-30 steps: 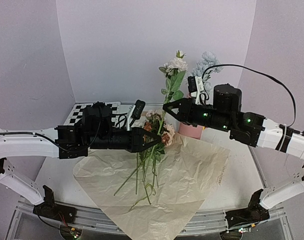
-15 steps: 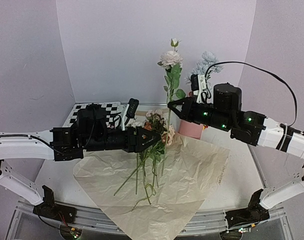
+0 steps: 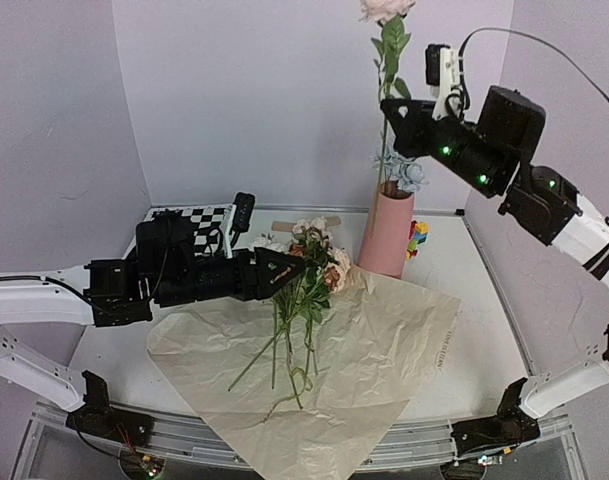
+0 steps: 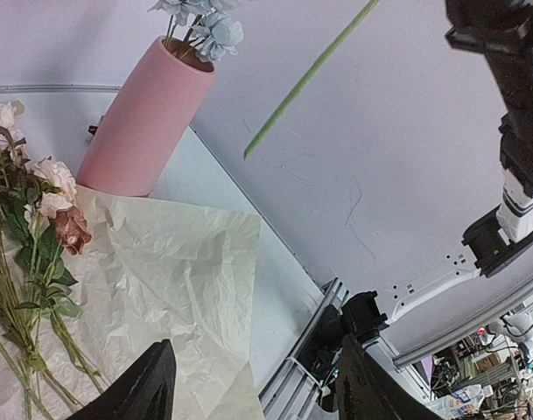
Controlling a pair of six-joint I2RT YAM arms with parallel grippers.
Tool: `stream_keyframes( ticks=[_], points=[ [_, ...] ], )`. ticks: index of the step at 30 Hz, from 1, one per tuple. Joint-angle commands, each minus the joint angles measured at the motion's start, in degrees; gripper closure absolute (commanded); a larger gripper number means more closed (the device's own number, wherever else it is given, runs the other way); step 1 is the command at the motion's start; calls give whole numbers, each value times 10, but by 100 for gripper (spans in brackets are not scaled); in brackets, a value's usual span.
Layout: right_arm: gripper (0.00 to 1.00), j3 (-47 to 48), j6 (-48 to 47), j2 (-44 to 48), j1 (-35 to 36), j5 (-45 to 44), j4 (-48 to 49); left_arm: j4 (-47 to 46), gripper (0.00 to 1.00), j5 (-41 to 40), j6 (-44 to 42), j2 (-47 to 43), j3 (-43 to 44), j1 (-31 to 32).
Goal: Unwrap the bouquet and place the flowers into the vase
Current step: Insert the fake flower into the vase.
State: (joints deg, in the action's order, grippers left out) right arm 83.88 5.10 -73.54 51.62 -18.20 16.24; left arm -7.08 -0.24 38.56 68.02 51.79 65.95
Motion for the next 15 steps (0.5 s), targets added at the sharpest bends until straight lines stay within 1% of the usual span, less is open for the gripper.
stream_keyframes(
  ticks=[1, 4, 8, 15],
  points=[
    [100, 81, -123, -43, -22, -12, 42, -17, 37, -18, -1, -11, 2, 1],
    [100, 114, -136, -64, -54, 17, 48, -16, 37, -20, -1, -13, 2, 1],
    [100, 135, -133, -83, -102, 59, 68, -14, 37, -26, -1, -23, -2, 2],
    [100, 154, -148, -121, -147, 114, 102, -6, 37, -46, -3, -33, -6, 1]
  ],
)
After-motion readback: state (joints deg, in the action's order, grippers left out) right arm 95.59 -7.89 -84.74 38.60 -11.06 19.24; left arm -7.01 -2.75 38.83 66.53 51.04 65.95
